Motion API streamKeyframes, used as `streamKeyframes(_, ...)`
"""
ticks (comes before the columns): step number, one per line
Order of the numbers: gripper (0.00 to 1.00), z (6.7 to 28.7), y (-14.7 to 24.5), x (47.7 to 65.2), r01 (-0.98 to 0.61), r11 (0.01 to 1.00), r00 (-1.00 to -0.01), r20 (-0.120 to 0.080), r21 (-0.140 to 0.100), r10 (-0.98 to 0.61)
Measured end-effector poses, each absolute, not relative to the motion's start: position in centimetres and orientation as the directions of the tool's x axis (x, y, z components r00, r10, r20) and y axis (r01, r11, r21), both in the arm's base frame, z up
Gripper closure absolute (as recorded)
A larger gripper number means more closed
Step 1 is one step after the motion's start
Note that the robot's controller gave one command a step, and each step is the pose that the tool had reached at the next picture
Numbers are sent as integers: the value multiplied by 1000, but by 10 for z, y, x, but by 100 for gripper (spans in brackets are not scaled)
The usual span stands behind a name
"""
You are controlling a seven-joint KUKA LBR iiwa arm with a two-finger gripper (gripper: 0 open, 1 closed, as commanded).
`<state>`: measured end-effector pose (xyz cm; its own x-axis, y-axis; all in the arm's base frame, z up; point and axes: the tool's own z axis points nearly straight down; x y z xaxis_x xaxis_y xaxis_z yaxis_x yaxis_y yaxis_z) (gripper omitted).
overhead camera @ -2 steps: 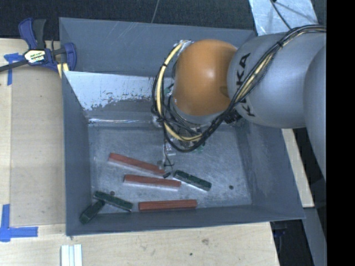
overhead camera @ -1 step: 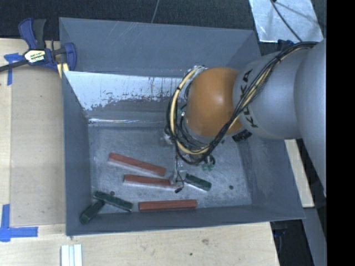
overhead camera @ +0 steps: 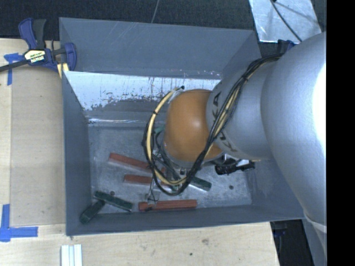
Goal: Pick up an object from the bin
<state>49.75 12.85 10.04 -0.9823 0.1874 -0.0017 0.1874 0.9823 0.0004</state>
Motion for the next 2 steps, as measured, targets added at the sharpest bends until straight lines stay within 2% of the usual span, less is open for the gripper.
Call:
streamKeyframes(1,100,73,106,551,-158,987,-987,-12,2,-158)
streamKeyframes(2,100,73,106,551,-158,987,-987,-12,2,-158)
